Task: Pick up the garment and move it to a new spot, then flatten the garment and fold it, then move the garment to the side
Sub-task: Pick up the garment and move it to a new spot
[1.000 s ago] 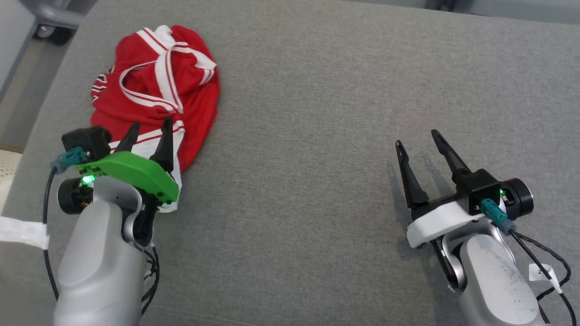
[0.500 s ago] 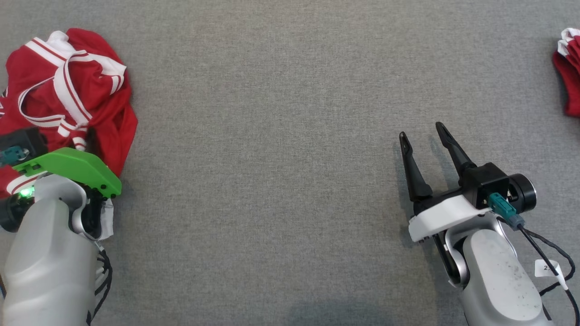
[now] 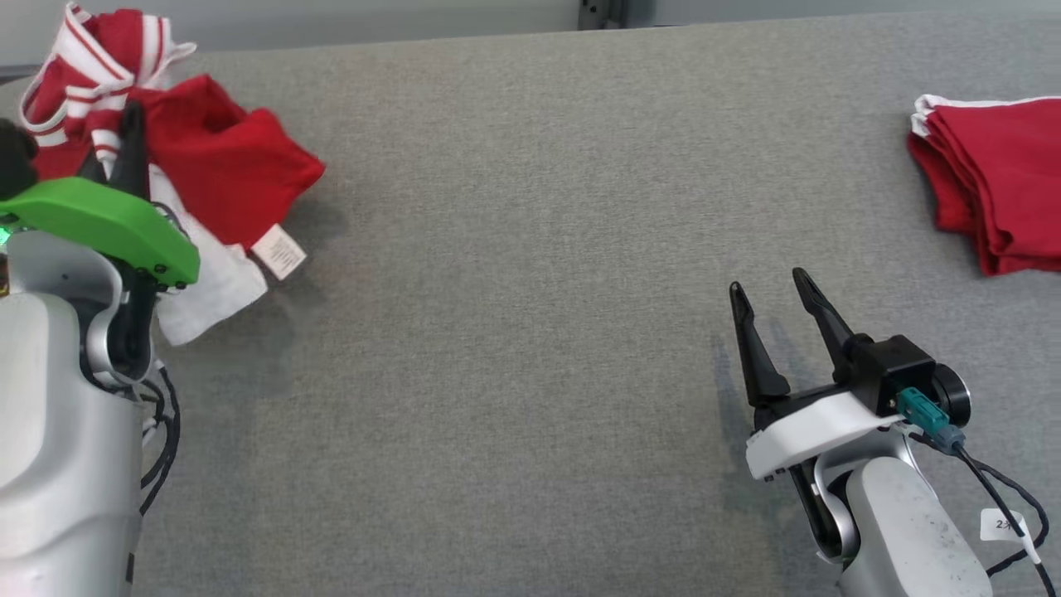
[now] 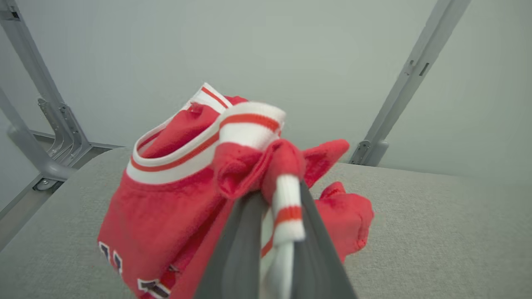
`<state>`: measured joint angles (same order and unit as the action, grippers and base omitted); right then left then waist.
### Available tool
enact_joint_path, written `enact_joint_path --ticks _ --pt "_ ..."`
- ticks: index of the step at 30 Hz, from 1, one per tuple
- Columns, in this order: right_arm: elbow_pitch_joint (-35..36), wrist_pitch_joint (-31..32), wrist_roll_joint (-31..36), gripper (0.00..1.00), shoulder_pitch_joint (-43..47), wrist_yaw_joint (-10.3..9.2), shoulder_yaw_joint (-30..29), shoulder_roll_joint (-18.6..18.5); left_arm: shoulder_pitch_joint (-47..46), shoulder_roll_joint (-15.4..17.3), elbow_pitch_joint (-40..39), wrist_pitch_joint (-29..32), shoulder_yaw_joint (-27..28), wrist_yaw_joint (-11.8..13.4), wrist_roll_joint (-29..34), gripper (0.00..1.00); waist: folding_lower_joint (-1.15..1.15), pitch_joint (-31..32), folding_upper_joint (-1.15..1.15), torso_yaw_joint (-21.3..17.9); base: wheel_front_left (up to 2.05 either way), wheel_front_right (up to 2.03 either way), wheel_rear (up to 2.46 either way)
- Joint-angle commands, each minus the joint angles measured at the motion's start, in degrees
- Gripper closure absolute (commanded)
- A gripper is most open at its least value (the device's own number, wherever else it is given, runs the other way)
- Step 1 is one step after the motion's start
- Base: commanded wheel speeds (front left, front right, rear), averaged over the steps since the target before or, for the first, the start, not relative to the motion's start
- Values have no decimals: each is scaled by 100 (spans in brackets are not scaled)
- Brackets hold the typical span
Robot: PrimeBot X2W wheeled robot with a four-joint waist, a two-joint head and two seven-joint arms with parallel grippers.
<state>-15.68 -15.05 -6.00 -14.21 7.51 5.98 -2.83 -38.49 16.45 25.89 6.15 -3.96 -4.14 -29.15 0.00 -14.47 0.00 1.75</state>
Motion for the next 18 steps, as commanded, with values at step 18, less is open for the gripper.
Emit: enact_joint_path --ticks 18 --pt "114 -18 -464 0 491 -3 -94 -8 1179 -549 -3082 1887 -1539 333 189 100 0 271 0 -1898 0 0 0"
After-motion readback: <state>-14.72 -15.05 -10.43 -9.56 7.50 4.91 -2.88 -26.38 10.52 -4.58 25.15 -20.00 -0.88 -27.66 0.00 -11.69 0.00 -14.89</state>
